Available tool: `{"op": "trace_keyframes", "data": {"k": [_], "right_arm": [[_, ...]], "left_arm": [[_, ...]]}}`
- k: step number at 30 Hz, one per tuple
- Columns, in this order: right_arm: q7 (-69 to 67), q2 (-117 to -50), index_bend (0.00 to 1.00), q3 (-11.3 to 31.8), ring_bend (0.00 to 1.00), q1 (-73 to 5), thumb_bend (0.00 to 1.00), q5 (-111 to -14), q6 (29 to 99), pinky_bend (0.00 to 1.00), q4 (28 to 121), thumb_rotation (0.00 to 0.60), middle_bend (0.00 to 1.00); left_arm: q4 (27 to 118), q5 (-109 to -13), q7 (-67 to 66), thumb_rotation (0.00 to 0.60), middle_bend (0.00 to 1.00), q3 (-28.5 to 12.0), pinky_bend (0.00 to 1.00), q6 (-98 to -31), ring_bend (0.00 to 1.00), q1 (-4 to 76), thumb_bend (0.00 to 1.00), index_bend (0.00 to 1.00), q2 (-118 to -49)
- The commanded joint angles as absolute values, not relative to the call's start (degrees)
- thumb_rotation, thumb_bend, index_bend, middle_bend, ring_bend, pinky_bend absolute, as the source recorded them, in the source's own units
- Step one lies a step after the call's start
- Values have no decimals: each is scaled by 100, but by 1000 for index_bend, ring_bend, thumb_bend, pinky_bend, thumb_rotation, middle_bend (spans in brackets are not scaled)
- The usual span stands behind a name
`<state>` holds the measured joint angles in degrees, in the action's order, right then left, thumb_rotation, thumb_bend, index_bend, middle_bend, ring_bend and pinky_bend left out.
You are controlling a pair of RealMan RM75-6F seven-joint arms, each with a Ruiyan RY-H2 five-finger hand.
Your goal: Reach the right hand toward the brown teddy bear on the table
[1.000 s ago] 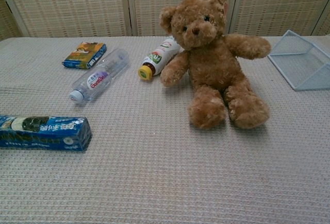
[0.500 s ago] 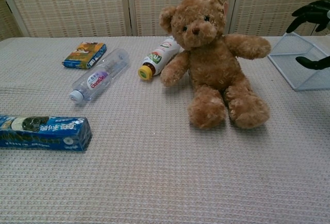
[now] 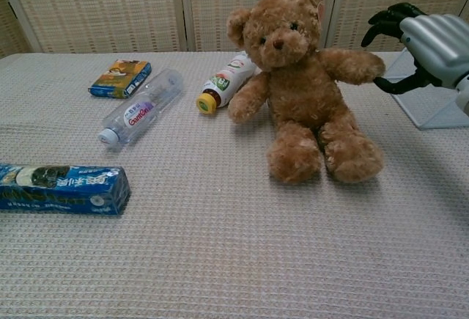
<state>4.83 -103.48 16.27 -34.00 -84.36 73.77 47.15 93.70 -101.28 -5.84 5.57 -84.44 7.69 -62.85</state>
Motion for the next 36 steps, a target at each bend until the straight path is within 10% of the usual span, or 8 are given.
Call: {"op": "trace_keyframes", "data": {"k": [1,36], "right_arm": [[476,-10547,313,1651,18,-3548,205,-8300,7224,289,4424,600,111],[-527,-11652,575,1433,44,-3963,213,-8116,7290,364,2219,600,150]], "left_arm": [[9379,-10128,-564,600,422,552,668,-8461,423,767,383,321,-6281],[9366,-10275,-592,600,423,596,668,-8542,424,740,382,322,-6270]]}}
